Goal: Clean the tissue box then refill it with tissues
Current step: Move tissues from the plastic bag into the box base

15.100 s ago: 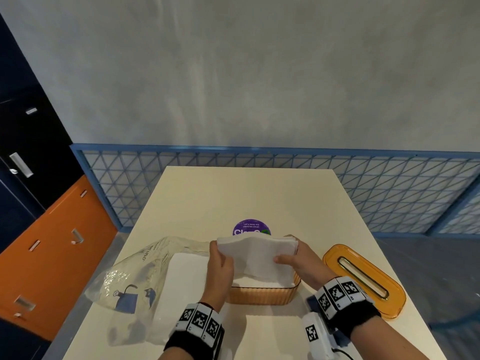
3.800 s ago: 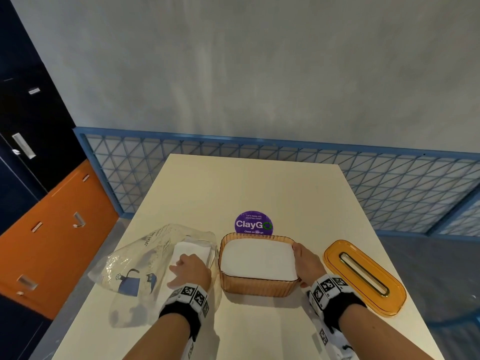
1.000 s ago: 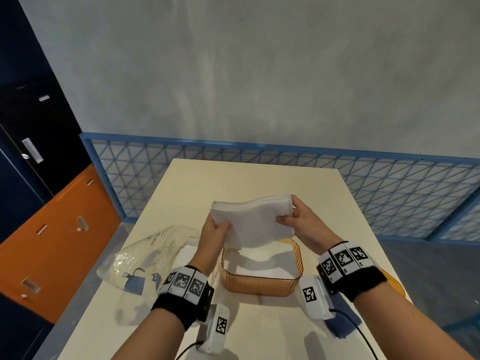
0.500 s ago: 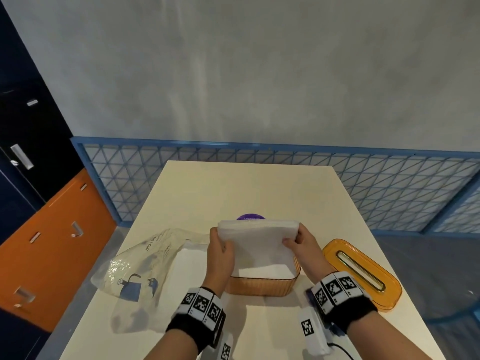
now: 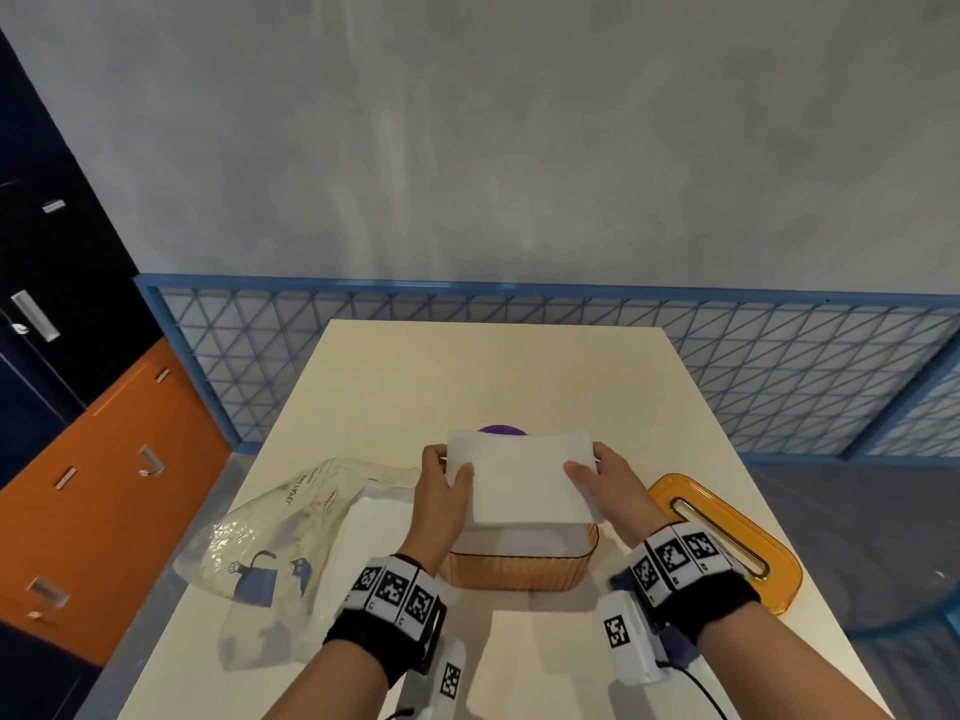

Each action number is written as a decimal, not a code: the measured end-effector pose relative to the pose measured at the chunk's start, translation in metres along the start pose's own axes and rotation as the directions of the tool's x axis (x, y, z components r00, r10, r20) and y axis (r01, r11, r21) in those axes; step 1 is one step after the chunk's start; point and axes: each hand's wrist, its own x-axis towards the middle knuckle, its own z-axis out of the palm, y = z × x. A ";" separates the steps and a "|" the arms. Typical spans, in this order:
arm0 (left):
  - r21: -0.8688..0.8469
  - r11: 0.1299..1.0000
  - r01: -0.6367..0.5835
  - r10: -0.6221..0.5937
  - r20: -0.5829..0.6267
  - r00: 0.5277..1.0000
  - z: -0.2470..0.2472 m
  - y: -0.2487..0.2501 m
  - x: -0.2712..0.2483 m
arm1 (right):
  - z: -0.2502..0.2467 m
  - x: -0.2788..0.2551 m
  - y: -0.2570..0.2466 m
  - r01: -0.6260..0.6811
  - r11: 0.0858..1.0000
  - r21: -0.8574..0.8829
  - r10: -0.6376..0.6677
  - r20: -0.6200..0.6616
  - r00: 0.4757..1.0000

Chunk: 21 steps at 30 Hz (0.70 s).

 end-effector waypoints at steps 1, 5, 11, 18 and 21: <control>0.028 0.999 0.034 -0.034 0.004 0.999 -0.001 0.000 0.004 | 0.000 0.002 0.000 -0.025 0.999 -0.031 0.025 0.005 1.000; 0.365 0.917 0.163 -0.177 0.005 0.984 0.000 -0.010 0.015 | 0.006 0.008 0.005 -0.093 0.960 -0.265 0.103 0.021 0.994; 0.662 0.748 0.057 -0.127 0.059 0.990 0.001 -0.019 0.013 | 0.017 0.006 0.020 -0.099 0.881 -0.462 0.113 0.004 0.994; 0.781 0.542 -0.309 0.071 0.324 0.943 -0.017 -0.012 0.012 | 0.020 -0.006 0.021 0.038 0.765 -0.643 -0.060 -0.012 0.998; 0.798 0.301 -0.523 0.044 0.536 0.843 -0.031 -0.007 0.012 | 0.016 -0.017 0.018 0.244 0.487 -0.838 -0.296 0.104 0.950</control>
